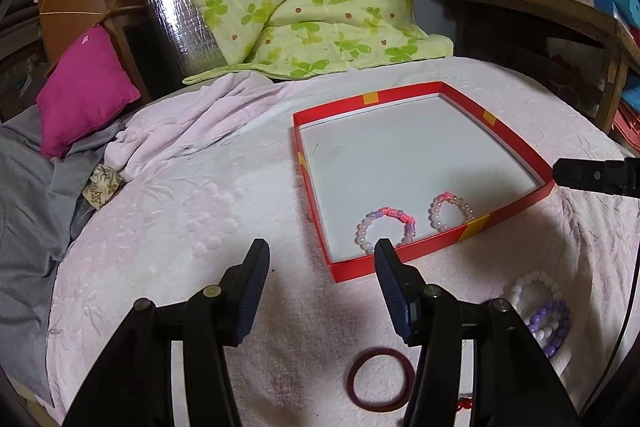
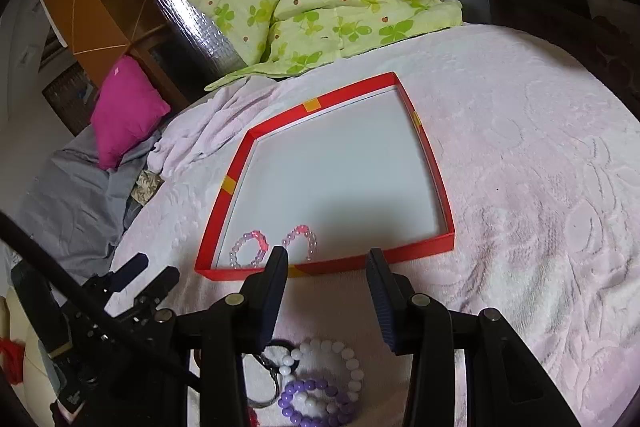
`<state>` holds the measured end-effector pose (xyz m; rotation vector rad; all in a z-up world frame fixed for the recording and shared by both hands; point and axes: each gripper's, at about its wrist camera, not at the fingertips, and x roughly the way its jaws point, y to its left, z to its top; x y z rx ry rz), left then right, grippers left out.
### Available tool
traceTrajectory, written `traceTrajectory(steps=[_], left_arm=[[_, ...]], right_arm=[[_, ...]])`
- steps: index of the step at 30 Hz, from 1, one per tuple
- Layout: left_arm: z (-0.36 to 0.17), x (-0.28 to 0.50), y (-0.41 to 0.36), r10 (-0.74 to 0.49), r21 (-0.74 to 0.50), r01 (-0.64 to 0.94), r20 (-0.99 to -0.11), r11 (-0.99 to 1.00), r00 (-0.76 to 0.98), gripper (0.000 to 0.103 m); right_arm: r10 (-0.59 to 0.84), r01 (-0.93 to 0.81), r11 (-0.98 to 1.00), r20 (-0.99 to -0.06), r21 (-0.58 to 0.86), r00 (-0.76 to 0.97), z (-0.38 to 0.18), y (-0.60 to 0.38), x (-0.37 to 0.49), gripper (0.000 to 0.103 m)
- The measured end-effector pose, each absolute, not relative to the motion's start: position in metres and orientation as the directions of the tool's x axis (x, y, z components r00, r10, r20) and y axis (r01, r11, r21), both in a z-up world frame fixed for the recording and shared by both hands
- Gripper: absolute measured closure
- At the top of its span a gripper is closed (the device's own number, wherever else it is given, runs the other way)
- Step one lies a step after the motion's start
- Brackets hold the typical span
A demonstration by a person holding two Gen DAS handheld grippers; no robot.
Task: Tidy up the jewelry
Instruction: 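Move both tools back toward the remaining jewelry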
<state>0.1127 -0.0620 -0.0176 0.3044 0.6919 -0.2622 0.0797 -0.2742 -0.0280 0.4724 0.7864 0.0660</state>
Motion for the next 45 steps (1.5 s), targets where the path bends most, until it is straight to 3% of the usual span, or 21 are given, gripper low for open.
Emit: traceTrajectory(steps=[16,32,42,45], left_arm=[[-0.017,0.107,-0.053,-0.136,0.184,0.337,-0.664,0.924,0.735,0.047],[-0.055,0.072,-0.036,-0.153,0.102,0.382,-0.799,0.918,0.581,0.046],[-0.059,0.067,-0.043,-0.209,0.054,0.422,-0.808,0.905,0.551,0.047],[-0.058,0.071,-0.046,-0.249,0.022,0.446,-0.805,0.895,0.539,0.047]], right_arm=[[0.25,0.097,0.899,-0.681,0.428,0.689,-0.031,-0.259,0.064,0.059],[0.378,0.093,0.851,-0.727,0.516,0.573,-0.071,-0.259,0.032,0.059],[0.351,0.087,0.88,-0.762,0.467,0.544,-0.084,-0.247,0.034,0.059],[0.339,0.073,0.896,-0.783,0.437,0.522,-0.09,-0.241,0.039,0.067]])
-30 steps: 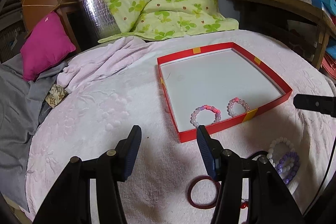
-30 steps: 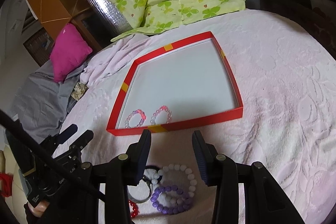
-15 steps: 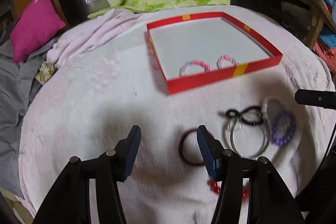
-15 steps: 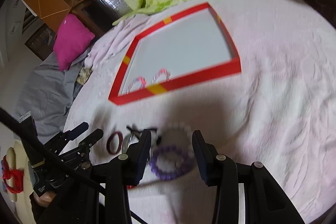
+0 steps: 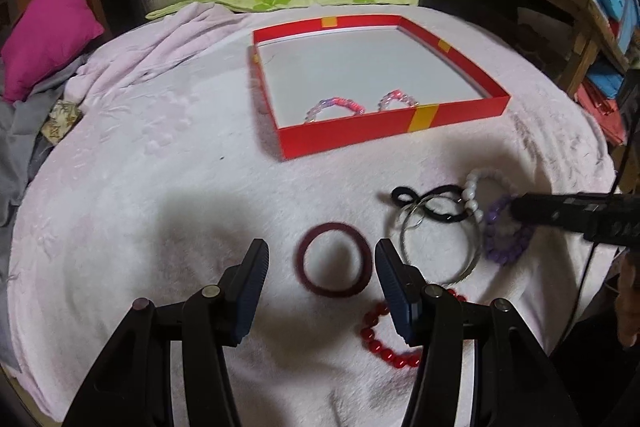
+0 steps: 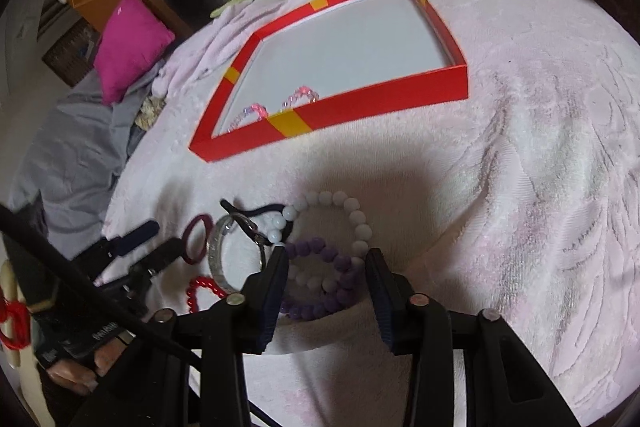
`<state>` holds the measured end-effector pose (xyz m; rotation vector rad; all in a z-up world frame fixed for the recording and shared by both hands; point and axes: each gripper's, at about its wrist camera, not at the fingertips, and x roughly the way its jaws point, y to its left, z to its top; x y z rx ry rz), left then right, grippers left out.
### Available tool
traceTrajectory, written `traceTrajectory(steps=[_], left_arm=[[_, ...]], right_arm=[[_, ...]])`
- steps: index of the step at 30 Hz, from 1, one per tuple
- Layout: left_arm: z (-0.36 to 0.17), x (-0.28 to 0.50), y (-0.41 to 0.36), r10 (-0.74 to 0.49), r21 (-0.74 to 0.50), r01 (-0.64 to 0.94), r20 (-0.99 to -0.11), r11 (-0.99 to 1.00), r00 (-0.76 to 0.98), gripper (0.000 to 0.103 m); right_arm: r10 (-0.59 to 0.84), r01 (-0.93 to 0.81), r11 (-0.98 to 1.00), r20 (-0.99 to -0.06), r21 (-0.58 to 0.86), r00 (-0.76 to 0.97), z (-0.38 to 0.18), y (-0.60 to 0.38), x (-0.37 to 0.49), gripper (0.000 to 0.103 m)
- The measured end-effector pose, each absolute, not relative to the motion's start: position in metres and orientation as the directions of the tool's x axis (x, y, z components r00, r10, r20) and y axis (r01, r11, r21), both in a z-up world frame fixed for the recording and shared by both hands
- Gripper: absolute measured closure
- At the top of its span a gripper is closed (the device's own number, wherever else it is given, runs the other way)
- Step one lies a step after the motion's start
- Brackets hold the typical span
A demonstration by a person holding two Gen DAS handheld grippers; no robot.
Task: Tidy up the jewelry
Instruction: 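Move both tools back toward the remaining jewelry, then grasp the silver bangle with left tool while right tool grasps purple bead bracelet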
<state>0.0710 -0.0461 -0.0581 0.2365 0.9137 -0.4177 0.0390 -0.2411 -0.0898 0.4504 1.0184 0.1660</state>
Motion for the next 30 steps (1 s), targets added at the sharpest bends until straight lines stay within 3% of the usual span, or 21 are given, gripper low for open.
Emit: traceTrajectory(steps=[6,15,17,21,25,30], left_arm=[[-0.063,0.077,-0.055,-0.301,-0.017,0.502,-0.818,0.865,0.49,0.047],[-0.07,0.075,-0.078,-0.356,-0.049,0.574,-0.827,0.817,0.436,0.048],[-0.073,0.078,-0.08,-0.366,-0.068,0.578,-0.831,0.813,0.418,0.061],[-0.075,0.082,-0.084,-0.382,-0.092,0.581,-0.833,0.809,0.4,0.07],[-0.075,0.082,-0.083,-0.405,-0.116,0.592,-0.83,0.797,0.383,0.091],[-0.078,0.079,-0.084,-0.403,-0.105,0.603,-0.831,0.791,0.384,0.095]], right_arm=[[0.295,0.053,0.928,-0.813,0.369,0.503,-0.094,-0.24,0.038,0.087],[0.285,0.08,0.919,-0.791,0.385,0.541,-0.085,-0.26,0.029,0.092],[0.282,0.095,0.914,-0.785,0.395,0.552,-0.083,-0.266,0.028,0.092],[0.28,0.119,0.902,-0.772,0.415,0.57,-0.079,-0.277,0.026,0.092],[0.279,0.135,0.894,-0.769,0.426,0.575,-0.079,-0.284,0.024,0.092],[0.286,0.134,0.892,-0.767,0.432,0.575,-0.079,-0.282,0.026,0.093]])
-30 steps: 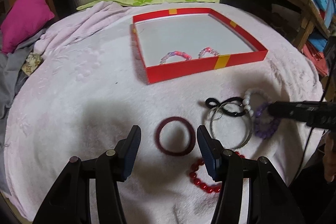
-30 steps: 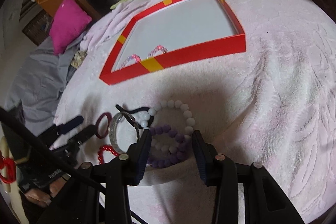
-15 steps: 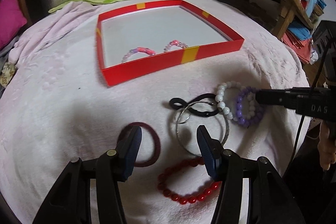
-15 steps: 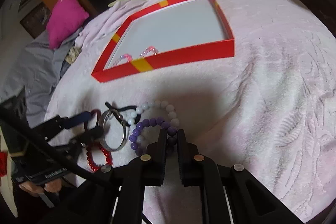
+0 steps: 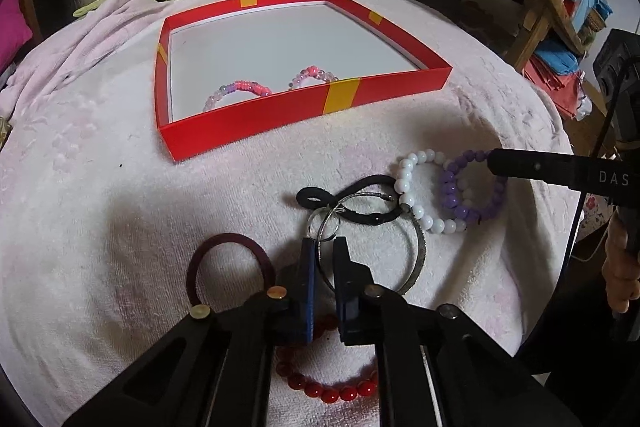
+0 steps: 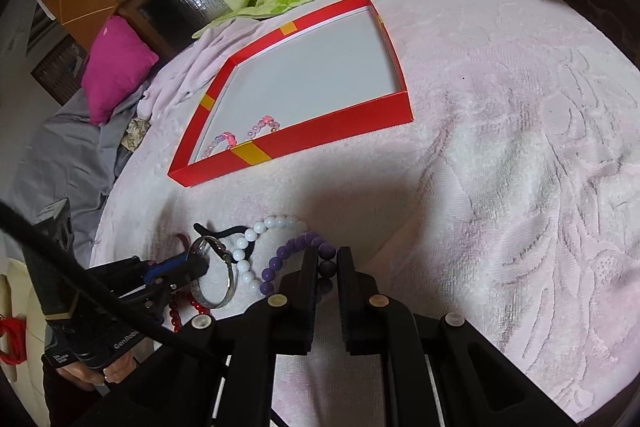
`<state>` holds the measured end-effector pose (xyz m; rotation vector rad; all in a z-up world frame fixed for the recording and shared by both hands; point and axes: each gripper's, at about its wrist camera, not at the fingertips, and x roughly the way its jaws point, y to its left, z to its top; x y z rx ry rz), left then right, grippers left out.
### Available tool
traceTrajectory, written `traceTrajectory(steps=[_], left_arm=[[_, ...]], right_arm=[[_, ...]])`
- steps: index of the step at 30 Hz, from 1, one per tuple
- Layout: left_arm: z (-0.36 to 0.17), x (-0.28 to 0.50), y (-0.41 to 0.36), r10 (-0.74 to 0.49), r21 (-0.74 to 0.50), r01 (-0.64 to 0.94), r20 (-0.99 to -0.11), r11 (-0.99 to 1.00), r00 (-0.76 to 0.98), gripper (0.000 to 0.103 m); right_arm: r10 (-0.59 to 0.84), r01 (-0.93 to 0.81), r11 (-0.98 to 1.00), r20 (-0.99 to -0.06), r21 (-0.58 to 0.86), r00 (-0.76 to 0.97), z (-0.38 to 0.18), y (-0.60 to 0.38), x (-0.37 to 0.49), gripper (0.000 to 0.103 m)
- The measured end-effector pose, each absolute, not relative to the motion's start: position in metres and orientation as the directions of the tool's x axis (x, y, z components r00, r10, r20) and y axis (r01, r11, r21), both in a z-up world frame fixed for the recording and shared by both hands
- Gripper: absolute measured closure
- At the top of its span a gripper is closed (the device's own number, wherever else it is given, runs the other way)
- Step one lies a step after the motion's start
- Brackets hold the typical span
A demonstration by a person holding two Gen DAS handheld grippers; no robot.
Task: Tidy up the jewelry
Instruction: 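Grasp the silver bangle with left tool while right tool grasps purple bead bracelet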
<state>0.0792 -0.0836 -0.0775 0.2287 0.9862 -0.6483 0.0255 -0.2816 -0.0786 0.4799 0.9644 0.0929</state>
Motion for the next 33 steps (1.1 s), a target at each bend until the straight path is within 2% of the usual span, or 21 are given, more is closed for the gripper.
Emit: traceTrajectory(steps=[8,13,15,16,17,19,25,30,33], left_arm=[[-0.069,0.08,-0.069,-0.434,-0.131,0.595,-0.807,0.793,0.4,0.097],[-0.072,0.083,-0.068,-0.402,-0.106,0.584,-0.821,0.805,0.405,0.096],[-0.072,0.083,-0.068,-0.402,-0.112,0.586,-0.827,0.802,0.392,0.088],[-0.071,0.083,-0.068,-0.406,-0.115,0.589,-0.826,0.8,0.39,0.078],[-0.071,0.081,-0.068,-0.407,-0.114,0.589,-0.825,0.8,0.393,0.062],[-0.067,0.078,-0.069,-0.412,-0.106,0.593,-0.814,0.799,0.409,0.04],[-0.067,0.069,-0.085,-0.427,-0.095,0.632,-0.812,0.769,0.397,0.033],[-0.083,0.063,-0.109,-0.358,-0.012,0.671,-0.853,0.741,0.38,0.032],[-0.083,0.062,-0.11,-0.365,-0.001,0.68,-0.844,0.733,0.392,0.032]], right_arm=[[0.301,0.133,0.88,-0.752,0.456,0.586,-0.076,-0.28,0.027,0.092],[0.305,0.126,0.883,-0.755,0.453,0.58,-0.077,-0.275,0.03,0.092],[0.304,0.13,0.882,-0.758,0.453,0.577,-0.078,-0.275,0.03,0.092],[0.301,0.134,0.882,-0.759,0.452,0.576,-0.079,-0.276,0.03,0.092],[0.301,0.136,0.882,-0.76,0.452,0.576,-0.079,-0.277,0.03,0.092],[0.302,0.14,0.88,-0.762,0.454,0.573,-0.081,-0.278,0.03,0.092],[0.301,0.138,0.883,-0.767,0.449,0.566,-0.083,-0.278,0.029,0.092],[0.306,0.133,0.884,-0.768,0.449,0.562,-0.084,-0.276,0.031,0.092],[0.306,0.132,0.883,-0.765,0.451,0.566,-0.083,-0.276,0.031,0.092]])
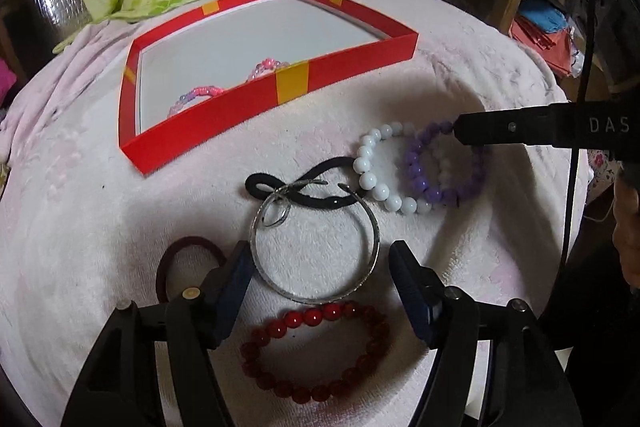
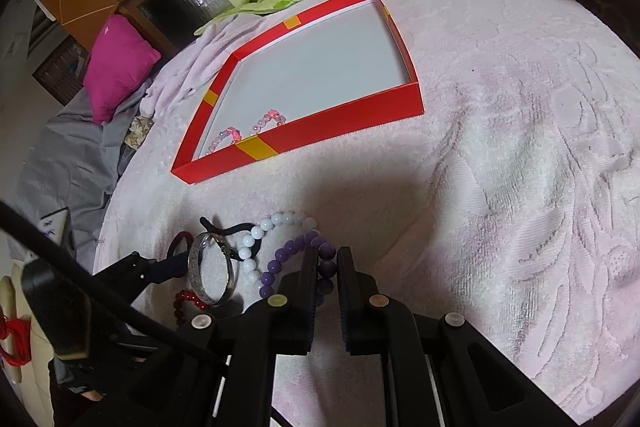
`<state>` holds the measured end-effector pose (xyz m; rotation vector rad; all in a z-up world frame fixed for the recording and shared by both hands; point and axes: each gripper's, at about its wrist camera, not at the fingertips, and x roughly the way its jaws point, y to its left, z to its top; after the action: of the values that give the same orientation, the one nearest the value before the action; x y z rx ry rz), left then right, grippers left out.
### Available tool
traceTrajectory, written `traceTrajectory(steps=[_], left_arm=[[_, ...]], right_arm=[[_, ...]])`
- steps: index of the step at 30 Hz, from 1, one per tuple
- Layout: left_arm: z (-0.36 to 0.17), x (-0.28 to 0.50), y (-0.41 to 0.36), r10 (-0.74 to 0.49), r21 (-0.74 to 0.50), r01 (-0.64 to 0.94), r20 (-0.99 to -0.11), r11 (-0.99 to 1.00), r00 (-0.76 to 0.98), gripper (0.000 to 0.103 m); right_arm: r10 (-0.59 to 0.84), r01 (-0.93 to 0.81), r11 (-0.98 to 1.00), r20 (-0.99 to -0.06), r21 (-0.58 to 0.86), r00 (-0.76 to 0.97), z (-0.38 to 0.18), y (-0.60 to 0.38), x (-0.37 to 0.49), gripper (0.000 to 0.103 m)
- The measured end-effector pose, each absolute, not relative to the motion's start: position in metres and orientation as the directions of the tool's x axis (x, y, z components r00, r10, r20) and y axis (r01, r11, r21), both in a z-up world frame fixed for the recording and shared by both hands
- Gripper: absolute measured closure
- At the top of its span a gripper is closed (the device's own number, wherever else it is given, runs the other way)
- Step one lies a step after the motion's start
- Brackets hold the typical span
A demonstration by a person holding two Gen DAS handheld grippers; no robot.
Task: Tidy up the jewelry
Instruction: 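Grasp the silver bangle with left tool while right tool grasps purple bead bracelet, then carry the silver bangle and purple bracelet with both tools over the box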
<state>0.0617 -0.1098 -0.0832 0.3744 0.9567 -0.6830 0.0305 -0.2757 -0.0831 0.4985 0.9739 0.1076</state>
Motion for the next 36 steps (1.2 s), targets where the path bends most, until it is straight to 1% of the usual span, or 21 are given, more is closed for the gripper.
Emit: traceTrajectory(steps=[1,2,3,13,17,26,31,36], left_arm=[[-0.082,0.063,-0.108,-0.373,-0.012,0.676,-0.841,0.737,0.392,0.033],[-0.081,0.065,-0.104,-0.384,-0.025,0.668,-0.834,0.743,0.396,0.039],[-0.08,0.067,-0.101,-0.392,-0.037,0.664,-0.831,0.747,0.394,0.04],[-0.062,0.071,-0.079,-0.427,-0.07,0.628,-0.791,0.775,0.439,0.04],[-0.052,0.074,-0.067,-0.437,-0.078,0.607,-0.767,0.791,0.47,0.04],[-0.035,0.085,-0.056,-0.428,-0.091,0.529,-0.708,0.844,0.561,0.04],[-0.029,0.101,-0.065,-0.429,-0.099,0.51,-0.688,0.855,0.586,0.04],[-0.025,0.131,-0.081,-0.423,-0.1,0.492,-0.673,0.865,0.607,0.04]], right_arm=[[0.308,0.132,0.881,-0.762,0.455,0.569,-0.082,-0.276,0.03,0.092],[0.309,0.131,0.88,-0.76,0.456,0.571,-0.082,-0.276,0.03,0.092],[0.31,0.129,0.88,-0.758,0.457,0.573,-0.081,-0.276,0.03,0.092],[0.319,0.115,0.876,-0.741,0.468,0.591,-0.076,-0.269,0.031,0.092],[0.338,0.089,0.864,-0.702,0.495,0.627,-0.068,-0.268,0.031,0.092],[0.358,0.019,0.84,-0.58,0.543,0.732,-0.037,-0.266,0.031,0.092],[0.344,0.024,0.832,-0.548,0.555,0.762,-0.025,-0.27,0.043,0.092],[0.313,0.051,0.83,-0.54,0.555,0.782,-0.017,-0.275,0.066,0.092]])
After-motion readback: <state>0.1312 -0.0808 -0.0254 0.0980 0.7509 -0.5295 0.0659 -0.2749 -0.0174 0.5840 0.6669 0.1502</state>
